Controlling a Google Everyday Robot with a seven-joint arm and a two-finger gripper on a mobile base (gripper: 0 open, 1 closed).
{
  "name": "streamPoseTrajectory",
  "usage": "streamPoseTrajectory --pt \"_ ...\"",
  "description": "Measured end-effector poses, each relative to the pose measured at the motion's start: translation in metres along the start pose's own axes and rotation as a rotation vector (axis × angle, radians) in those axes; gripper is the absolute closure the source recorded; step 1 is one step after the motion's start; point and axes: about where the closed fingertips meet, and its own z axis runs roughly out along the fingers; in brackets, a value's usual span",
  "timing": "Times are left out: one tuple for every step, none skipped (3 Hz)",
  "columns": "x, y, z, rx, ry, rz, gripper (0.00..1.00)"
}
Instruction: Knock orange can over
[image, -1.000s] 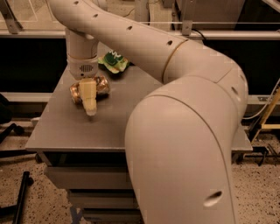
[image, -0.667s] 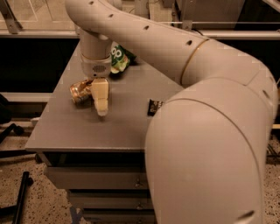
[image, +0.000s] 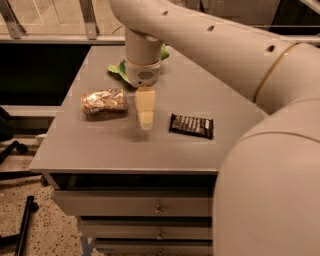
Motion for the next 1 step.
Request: streamPoseTrajectory --pt "0.0055 0.0010 -0.0032 0.007 0.005 0.010 0.00"
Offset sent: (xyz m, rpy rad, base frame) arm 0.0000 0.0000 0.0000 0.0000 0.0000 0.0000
